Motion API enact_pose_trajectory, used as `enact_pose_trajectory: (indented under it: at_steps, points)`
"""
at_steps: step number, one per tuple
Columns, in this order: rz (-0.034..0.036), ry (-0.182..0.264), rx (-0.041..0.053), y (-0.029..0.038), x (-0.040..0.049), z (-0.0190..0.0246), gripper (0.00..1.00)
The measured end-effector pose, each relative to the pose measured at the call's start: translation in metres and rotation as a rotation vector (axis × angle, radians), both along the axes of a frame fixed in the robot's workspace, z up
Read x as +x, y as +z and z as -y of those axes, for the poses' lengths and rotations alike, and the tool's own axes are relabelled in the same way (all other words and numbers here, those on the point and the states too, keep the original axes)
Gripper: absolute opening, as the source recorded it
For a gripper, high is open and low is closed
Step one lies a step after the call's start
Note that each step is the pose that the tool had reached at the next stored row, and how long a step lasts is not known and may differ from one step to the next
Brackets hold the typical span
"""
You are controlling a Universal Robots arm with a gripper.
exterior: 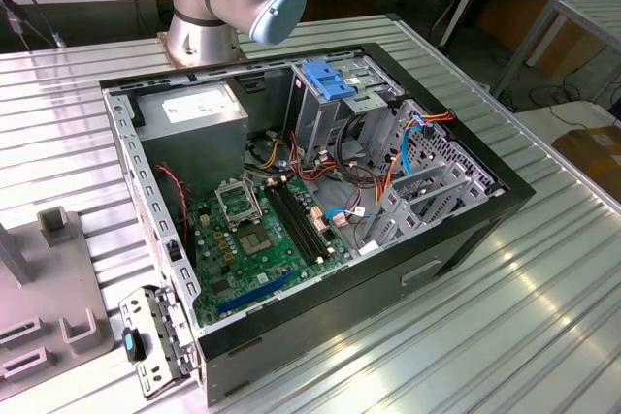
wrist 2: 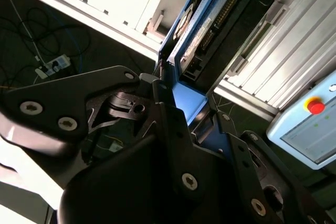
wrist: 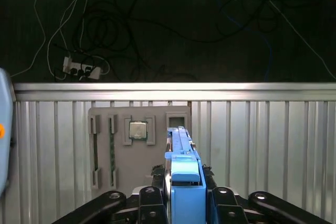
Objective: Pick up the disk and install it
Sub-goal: 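Pick up the disk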
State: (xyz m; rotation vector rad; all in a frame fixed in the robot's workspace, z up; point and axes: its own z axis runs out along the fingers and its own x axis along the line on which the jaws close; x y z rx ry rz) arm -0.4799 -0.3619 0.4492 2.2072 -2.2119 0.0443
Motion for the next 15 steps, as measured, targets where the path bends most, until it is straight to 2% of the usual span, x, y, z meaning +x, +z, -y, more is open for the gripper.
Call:
enact_pose_trajectory:
  at_steps: [6,8,11,15]
  points:
    - [0.0000,0.000,0.0001,0.0206,0.0000,0.0001,0.37]
    - [-0.0001,0.000,0.0001,0.0306,0.0000,0.0000,0.37]
    - [-0.0002,0.000,0.0000,0.0418,0.0000,0.0000,0.37]
    - [0.0000,0.000,0.0000,0.0501,0.0000,0.0000,0.37]
